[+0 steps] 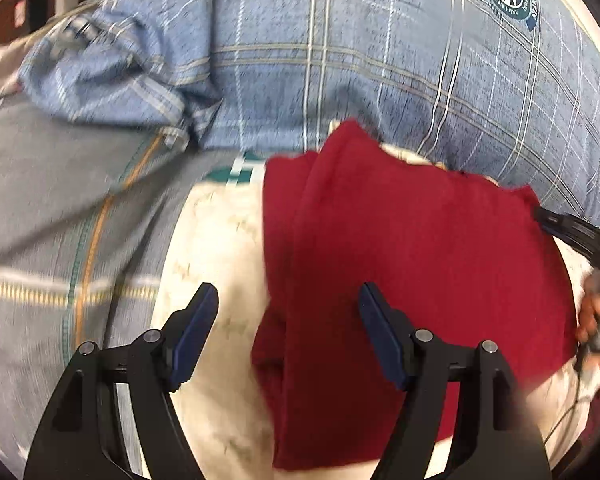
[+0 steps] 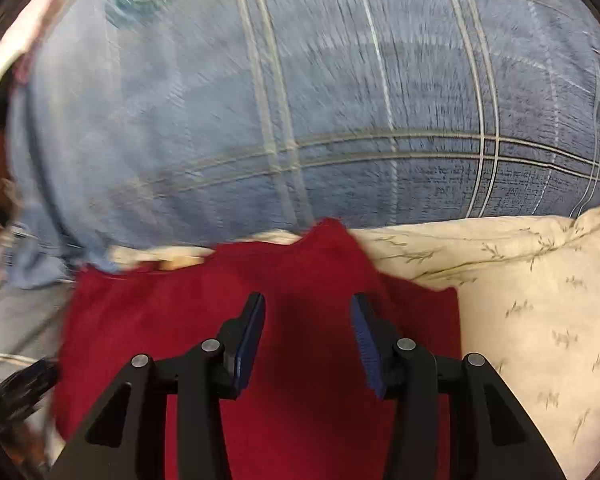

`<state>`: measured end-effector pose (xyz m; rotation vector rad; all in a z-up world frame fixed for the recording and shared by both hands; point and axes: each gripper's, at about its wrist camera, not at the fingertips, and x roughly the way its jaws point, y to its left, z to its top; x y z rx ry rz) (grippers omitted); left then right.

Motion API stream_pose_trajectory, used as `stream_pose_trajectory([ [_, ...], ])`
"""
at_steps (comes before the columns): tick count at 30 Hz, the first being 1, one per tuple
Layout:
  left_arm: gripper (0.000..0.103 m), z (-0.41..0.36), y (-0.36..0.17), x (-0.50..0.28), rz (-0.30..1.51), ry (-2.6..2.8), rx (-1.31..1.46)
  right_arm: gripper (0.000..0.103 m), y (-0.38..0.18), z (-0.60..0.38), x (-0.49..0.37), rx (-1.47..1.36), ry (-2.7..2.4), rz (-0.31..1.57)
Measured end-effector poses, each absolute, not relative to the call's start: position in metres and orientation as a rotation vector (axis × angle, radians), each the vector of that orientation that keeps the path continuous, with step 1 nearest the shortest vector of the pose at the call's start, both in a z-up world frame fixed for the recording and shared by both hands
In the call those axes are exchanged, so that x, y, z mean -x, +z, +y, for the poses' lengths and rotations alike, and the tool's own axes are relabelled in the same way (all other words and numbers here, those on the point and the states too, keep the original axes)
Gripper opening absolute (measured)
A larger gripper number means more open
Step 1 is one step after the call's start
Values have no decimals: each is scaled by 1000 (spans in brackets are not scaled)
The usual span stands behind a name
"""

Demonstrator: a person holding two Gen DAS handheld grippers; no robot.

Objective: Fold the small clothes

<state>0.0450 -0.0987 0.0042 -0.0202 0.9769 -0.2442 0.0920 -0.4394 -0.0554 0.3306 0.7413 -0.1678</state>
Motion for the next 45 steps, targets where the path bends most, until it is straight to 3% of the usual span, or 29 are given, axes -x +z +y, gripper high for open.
stream_pose_trajectory([
  [2, 72, -93, -1, -39, 983, -232, 32, 42, -75, -446, -113, -324, -201, 817],
  [6, 73, -86, -7, -37, 976, -237, 75, 47, -56, -423, -108, -264, -215, 763],
  [11, 73, -84, -11, -42, 966, -258, 118, 47, -33, -344, -110, -200, 9, 720],
  [20, 78, -73, -18, -49, 987, -292, 163, 41, -56, -208, -187, -72, 231, 782],
  [25, 81, -71, -26, -58, 996, -307, 170, 41, -82, -195, -221, -44, 193, 861],
  [38, 84, -71, -31, -57, 988, -303, 156, 46, -85, -204, -214, -79, 168, 835],
  [40, 84, -71, -31, -57, 986, -300, 154, 57, -80, -207, -204, -101, 175, 841],
  [45, 84, -69, -30, -53, 988, -300, 163, 73, -65, -202, -194, -174, 234, 869],
])
